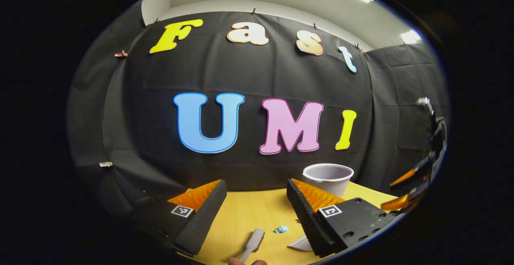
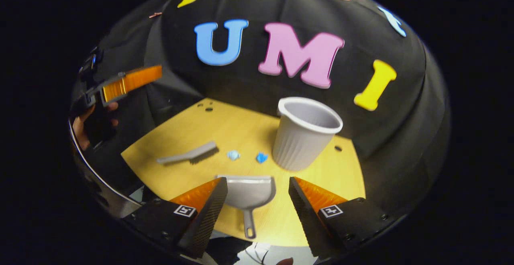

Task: Pick up the small broom and dustpan from the desktop, sweep the trash into the dustpan with the broom, and then empty the trash into the garbage bin.

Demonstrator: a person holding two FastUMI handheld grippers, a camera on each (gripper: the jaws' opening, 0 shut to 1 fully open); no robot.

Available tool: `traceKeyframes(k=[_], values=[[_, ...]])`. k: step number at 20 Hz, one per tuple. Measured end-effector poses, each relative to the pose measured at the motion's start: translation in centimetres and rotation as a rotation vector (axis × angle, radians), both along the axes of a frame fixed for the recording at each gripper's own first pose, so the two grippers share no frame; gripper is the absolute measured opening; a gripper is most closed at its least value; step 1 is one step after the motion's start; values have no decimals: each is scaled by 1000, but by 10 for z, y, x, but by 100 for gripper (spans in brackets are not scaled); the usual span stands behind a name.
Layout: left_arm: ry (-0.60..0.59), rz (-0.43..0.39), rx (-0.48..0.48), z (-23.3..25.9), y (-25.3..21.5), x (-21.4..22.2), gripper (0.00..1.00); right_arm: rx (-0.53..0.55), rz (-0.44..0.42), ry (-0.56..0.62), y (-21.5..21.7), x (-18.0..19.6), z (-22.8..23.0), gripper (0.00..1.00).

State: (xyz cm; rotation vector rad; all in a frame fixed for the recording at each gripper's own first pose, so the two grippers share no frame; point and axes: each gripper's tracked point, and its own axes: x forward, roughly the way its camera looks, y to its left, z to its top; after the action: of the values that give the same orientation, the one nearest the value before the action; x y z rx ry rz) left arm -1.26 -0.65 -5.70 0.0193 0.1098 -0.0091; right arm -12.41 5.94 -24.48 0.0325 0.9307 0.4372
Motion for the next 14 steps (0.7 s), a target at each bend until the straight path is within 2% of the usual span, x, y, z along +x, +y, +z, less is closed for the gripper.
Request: traceKeyframes(k=[3,5,7,10,14], values=[[9,8,18,-7,1,-4,97,-25,63,264,5,-36,-67,95],[18,9,20,-11,1,-5,97,-27,99,353,17,-52,-95,94],[26,17,17,-12,3,-7,97,-39,130,410,30,-61,-130,94],[34,43,25,-13,12,-11,97,-154,190,457,29,-58,-165,92],[56,73,30,-21,26,-15,97,-199,197,509,36,-49,-202,92]])
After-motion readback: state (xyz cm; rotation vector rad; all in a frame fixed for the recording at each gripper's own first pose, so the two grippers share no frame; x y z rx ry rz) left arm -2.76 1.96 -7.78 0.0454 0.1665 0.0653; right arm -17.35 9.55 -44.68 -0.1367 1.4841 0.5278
